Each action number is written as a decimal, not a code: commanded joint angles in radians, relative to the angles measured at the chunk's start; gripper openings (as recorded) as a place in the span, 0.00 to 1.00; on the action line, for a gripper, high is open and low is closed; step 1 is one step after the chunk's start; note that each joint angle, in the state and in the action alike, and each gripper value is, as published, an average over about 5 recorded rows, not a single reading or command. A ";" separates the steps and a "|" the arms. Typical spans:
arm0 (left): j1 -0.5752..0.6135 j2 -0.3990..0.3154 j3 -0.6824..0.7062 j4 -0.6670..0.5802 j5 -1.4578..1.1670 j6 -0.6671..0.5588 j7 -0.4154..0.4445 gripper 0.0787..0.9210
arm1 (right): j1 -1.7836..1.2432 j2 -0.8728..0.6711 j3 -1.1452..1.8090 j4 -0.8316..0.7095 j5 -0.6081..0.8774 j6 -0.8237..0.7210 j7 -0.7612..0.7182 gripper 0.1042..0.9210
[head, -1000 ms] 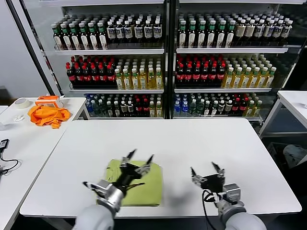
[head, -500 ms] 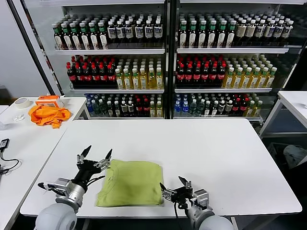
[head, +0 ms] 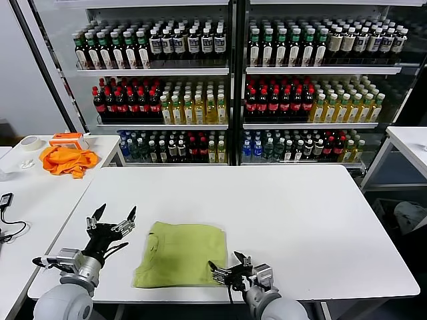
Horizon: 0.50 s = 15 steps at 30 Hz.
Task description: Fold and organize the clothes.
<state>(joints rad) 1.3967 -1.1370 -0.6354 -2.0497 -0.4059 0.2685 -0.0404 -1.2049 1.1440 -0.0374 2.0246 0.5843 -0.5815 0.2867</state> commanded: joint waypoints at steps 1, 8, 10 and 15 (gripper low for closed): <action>0.006 0.000 -0.031 0.007 -0.013 0.005 -0.011 0.88 | 0.036 0.014 -0.046 -0.040 0.018 -0.001 0.028 0.88; 0.000 -0.005 -0.017 -0.001 -0.022 0.009 -0.015 0.88 | 0.047 0.036 -0.058 -0.062 0.051 -0.001 0.032 0.71; 0.002 -0.004 -0.014 0.002 -0.021 0.008 -0.015 0.88 | 0.055 0.039 -0.058 -0.062 0.076 -0.001 0.039 0.64; 0.008 -0.005 -0.009 0.004 -0.021 0.007 -0.016 0.88 | 0.073 0.051 -0.055 -0.079 0.092 0.000 0.059 0.46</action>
<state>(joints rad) 1.4012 -1.1423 -0.6422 -2.0470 -0.4207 0.2739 -0.0527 -1.1568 1.1792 -0.0801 1.9734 0.6323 -0.5793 0.3198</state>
